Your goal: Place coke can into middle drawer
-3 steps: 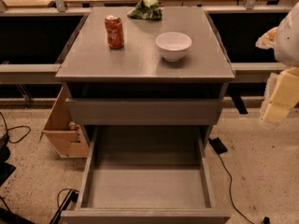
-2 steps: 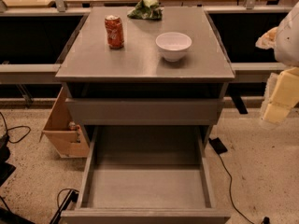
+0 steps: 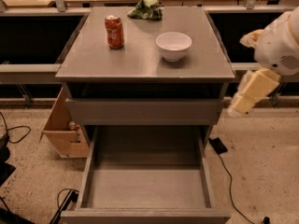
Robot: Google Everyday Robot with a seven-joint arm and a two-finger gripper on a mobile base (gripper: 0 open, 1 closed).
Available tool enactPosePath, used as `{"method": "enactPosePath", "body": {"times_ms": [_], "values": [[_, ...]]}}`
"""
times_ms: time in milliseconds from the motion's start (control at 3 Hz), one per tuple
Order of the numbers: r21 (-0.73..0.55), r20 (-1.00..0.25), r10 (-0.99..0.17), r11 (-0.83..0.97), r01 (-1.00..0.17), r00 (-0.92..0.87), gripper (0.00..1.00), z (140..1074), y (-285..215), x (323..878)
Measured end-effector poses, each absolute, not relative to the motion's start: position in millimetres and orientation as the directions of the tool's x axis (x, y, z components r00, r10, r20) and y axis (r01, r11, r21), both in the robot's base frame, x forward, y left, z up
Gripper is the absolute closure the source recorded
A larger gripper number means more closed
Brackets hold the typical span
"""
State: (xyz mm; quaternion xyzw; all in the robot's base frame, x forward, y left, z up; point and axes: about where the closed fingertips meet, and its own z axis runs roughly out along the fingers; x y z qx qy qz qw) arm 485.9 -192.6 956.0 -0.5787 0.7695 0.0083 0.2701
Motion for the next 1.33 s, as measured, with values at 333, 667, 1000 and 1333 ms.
{"method": "enactPosePath", "body": {"times_ms": [333,667,1000,1333], "values": [[-0.258,-0.616,-0.767,0.410,-0.875,-0.177,0.00,940,-154,527],[-0.225,-0.749,-0.643,0.475,-0.851,-0.161,0.00,940,-107,553],[-0.227,-0.829,-0.545,0.527,-0.819,-0.121,0.00,949,-73,573],[-0.270,-0.864,-0.497,0.587,-0.763,-0.076,0.00,970,-68,595]]}}
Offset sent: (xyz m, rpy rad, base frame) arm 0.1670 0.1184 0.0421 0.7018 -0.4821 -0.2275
